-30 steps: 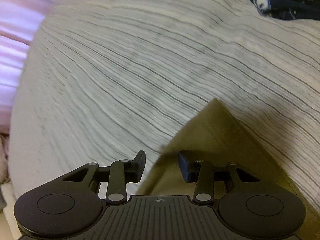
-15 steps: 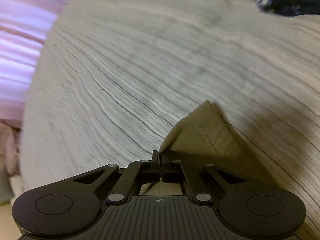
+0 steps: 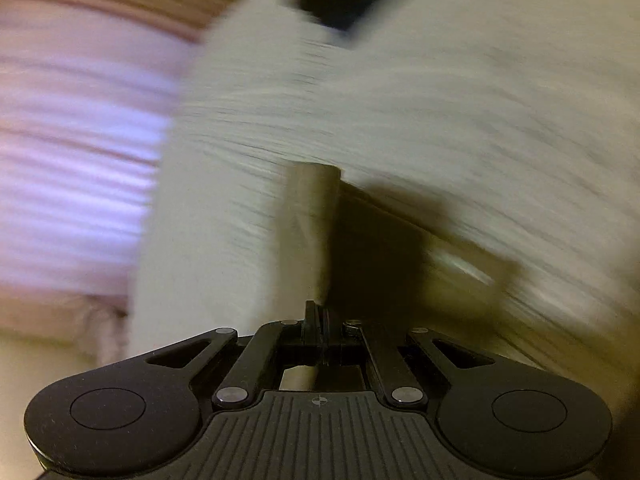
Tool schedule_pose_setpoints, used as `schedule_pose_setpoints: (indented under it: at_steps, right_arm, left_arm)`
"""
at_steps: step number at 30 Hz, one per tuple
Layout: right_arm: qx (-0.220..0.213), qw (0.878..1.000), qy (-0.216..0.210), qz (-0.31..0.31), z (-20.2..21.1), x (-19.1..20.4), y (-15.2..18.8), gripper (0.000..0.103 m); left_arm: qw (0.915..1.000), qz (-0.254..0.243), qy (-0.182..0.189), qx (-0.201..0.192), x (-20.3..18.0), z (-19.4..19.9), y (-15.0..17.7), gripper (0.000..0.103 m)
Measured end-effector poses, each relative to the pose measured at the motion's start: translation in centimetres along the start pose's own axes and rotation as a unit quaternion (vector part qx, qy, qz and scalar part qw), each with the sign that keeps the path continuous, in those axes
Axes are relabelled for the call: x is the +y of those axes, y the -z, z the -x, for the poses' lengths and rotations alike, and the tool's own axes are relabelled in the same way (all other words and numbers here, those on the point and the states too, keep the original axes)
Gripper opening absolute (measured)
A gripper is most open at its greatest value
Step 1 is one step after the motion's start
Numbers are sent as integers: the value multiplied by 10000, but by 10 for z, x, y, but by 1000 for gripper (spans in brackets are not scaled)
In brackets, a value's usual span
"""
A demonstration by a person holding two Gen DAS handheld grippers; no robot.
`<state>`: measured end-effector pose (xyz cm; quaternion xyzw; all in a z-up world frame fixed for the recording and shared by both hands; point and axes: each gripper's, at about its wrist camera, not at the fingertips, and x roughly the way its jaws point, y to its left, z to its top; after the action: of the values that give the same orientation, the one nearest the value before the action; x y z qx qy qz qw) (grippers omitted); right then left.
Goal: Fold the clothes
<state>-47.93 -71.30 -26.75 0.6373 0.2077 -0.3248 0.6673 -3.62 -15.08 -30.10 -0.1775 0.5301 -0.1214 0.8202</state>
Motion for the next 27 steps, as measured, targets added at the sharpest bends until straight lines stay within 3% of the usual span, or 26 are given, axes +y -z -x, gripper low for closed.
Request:
schedule_pose_setpoints:
  at_steps: [8, 11, 12, 13, 16, 17, 18, 19, 23, 27]
  right_arm:
    - [-139, 9990, 198, 366, -14, -13, 7, 1]
    - [-417, 9984, 302, 222, -18, -20, 4, 31]
    - [-571, 9980, 264, 107, -17, -24, 1, 46]
    - [-725, 9972, 191, -11, -16, -26, -1, 47]
    - [-787, 9964, 109, -284, -23, -33, -11, 45]
    - [-735, 9967, 112, -333, -26, -34, -15, 37]
    - [-690, 9970, 189, -305, -28, -33, -18, 13]
    - [-649, 9971, 309, -232, -29, -31, -21, 5]
    - [-924, 9953, 228, 164, -4, -13, -19, 3]
    - [-908, 9948, 249, 384, 22, 2, -7, 3]
  left_arm:
    - [9998, 52, 148, 82, 7, -6, 7, 1]
    - [9994, 156, 245, 180, 7, -11, 7, 10]
    - [9992, 196, 270, 203, 6, -13, 7, 11]
    - [9992, 197, 277, 214, 3, -12, 4, 11]
    - [9990, 152, 292, 303, 4, -17, 0, 4]
    - [9989, 136, 297, 332, 4, -19, -2, 4]
    - [9990, 80, 301, 332, 4, -17, -4, 3]
    - [9990, 25, 304, 332, 4, -15, -6, 1]
    - [9991, -58, 409, 120, 8, 4, -13, 0]
    - [9987, -215, 457, -47, 12, 22, -14, 0]
